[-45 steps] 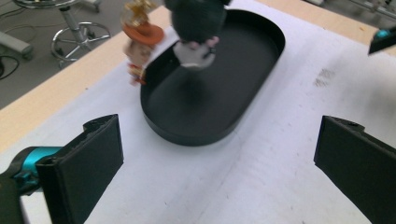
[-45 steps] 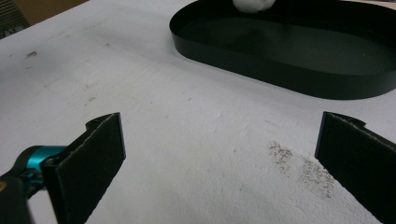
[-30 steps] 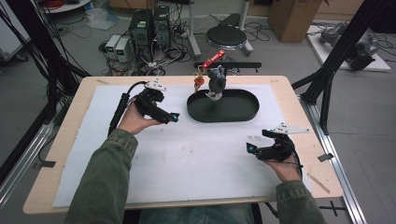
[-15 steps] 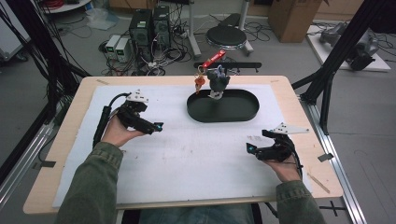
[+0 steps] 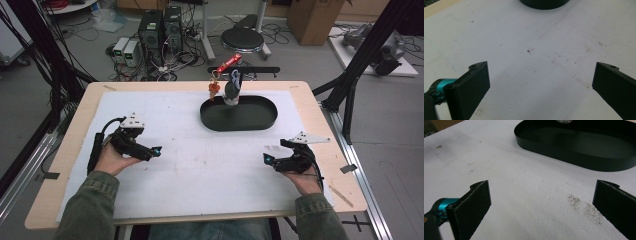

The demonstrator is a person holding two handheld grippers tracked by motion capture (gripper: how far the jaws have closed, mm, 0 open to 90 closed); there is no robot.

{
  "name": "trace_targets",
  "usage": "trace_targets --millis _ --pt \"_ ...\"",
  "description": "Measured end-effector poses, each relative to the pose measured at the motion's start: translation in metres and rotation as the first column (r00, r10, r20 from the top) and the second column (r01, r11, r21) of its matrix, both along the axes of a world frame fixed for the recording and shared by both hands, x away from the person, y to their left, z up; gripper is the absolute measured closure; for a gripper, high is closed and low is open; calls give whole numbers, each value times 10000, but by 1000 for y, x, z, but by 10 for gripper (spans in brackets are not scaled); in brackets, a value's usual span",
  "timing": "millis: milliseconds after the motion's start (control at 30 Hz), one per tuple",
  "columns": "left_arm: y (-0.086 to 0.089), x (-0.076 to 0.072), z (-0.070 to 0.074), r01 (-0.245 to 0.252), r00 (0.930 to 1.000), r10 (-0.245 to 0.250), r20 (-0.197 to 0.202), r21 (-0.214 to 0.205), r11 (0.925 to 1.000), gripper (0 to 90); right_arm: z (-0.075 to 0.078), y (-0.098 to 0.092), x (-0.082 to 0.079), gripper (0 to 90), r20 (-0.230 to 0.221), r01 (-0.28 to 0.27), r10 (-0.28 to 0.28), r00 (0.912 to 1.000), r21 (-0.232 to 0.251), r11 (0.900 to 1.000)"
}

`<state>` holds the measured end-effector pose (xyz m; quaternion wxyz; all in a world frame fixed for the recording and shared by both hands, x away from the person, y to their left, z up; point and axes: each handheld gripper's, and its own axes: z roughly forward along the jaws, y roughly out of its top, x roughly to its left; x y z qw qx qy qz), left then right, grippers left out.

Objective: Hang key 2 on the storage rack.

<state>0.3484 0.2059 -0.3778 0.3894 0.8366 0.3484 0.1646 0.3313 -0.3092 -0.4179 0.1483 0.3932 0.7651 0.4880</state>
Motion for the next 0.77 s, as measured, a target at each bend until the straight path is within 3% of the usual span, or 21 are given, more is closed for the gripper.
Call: trace_targets --millis 267,367,500,767 --pt "13 -25 -20 -234 9996 237 -153 180 9996 17 0 -1 0 9 85 52 -52 10000 -4 10000" --pt "19 -34 -25 -467 9989 468 2 172 9988 18 0 0 0 9 67 33 -32 10000 -54 10000" --pt "30 -46 -30 -880 9956 883 303 -107 9961 18 -1 0 0 9 -4 56 -56 10000 -128 9999" --pt "51 -65 -39 -1403 9899 1412 123 -597 9883 18 -1 1 1 9 -8 38 -38 10000 -222 9997"
